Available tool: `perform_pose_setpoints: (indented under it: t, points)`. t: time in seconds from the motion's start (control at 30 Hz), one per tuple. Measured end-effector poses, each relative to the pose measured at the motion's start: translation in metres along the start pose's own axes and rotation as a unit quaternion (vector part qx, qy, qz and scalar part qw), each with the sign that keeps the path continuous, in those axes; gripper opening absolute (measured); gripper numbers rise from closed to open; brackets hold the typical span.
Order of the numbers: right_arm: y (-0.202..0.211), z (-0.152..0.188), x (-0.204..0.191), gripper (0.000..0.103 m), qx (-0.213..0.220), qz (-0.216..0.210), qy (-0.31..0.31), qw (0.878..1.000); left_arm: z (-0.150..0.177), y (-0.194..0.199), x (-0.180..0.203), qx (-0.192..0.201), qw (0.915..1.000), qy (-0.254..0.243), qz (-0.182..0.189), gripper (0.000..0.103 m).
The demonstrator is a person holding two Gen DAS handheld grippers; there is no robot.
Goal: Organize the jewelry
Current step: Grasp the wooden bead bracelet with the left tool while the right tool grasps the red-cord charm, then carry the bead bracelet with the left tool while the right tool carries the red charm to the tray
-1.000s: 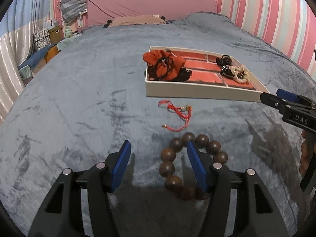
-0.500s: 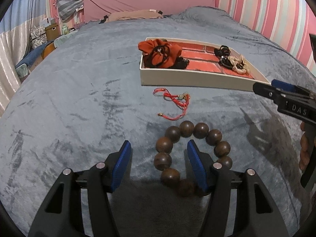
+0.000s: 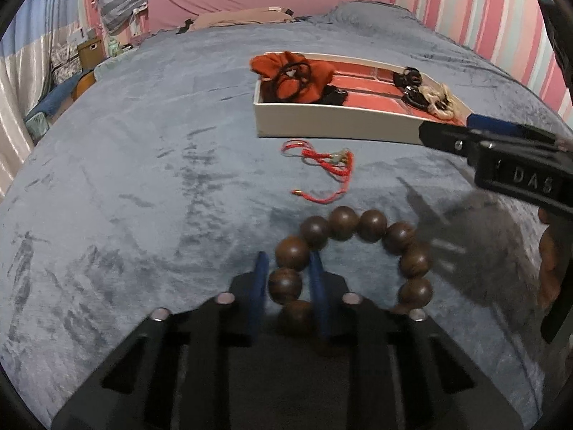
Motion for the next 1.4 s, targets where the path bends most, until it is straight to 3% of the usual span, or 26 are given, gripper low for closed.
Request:
perform_pose_setpoints:
  t: [0.37, 0.47, 0.67, 0.73, 0.8, 1.17, 1.4]
  points:
    - [-0.033, -0.007, -0.043, 0.077, -0.022, -0.014, 0.014, 1.0, 0.001, 0.02, -0.042, 0.019, 0.9994, 0.018, -0.024, 0.019]
    - [-0.043, -0.006, -0.052, 0.071, -0.036, -0.016, 0.018, 0.999, 0.0, 0.023, -0.06, 0.02, 0.9988, 0.035, -0.027, 0.019]
    - [-0.062, 0.0, -0.065, 0.042, -0.066, -0.02, 0.032, 0.997, -0.003, 0.026, -0.077, 0.024, 0.9982, 0.047, -0.03, 0.019]
    - [-0.064, 0.001, -0.067, 0.015, -0.07, -0.022, 0.035, 0.997, -0.003, 0.025, -0.08, 0.026, 0.9979, 0.051, -0.028, 0.019]
    - [-0.064, 0.001, -0.067, 0.005, -0.07, -0.035, 0.031, 0.996, -0.004, 0.025, -0.082, 0.028, 0.9977, 0.056, -0.026, 0.019]
    - [-0.034, -0.011, -0.036, 0.004, -0.023, -0.041, 0.01, 0.999, -0.013, 0.034, -0.083, 0.048, 0.9967, 0.064, -0.014, 0.019]
    - [-0.008, -0.029, 0.003, 0.004, 0.006, -0.025, -0.01, 1.0, -0.047, 0.046, -0.063, 0.075, 0.9959, 0.051, 0.001, 0.019]
Point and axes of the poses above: each gripper's, at about its wrist camera, not at the fingertips, and y roughly against the way its jaws point, x to its right, z to its underside, the point moved 3 cm from there along -y, roughly the way its jaws point, and after that the axes turned 3 degrees about z, right-handed, at the moved point
